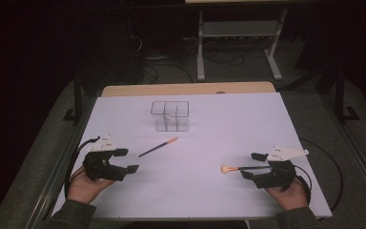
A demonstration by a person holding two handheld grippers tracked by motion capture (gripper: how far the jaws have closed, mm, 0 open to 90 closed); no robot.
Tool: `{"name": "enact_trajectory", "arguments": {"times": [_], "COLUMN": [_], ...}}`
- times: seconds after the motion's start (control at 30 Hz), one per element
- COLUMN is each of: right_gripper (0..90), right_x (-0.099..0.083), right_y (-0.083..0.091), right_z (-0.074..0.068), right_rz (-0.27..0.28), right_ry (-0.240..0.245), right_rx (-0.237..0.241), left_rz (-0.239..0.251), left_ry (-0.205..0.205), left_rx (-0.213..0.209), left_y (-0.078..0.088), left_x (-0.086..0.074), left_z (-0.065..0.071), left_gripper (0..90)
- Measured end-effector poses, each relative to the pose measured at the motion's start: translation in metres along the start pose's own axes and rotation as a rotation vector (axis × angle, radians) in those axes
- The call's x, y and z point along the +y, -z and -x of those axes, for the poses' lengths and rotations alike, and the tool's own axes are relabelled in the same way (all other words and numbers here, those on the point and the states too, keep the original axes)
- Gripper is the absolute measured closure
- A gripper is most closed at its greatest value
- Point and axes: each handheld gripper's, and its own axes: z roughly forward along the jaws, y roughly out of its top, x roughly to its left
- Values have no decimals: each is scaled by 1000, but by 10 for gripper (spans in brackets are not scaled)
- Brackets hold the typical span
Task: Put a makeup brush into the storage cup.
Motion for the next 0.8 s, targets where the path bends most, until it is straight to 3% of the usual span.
{"name": "enact_trajectory", "arguments": {"times": [0.2,0.77,0.8], "right_gripper": [218,217,217], "right_x": [0,1,1], "right_y": [0,0,0], "right_z": [0,-1,-1], "right_rz": [3,6,5], "right_ry": [-1,13,13], "right_rx": [-2,1,2], "left_rz": [-19,-108,-115], "left_ry": [-39,-77,-65], "left_rx": [-3,-20,-22], "left_y": [-5,-34,-37], "left_x": [14,49,50], "left_z": [-4,-20,-21], "left_gripper": [294,337,340]}}
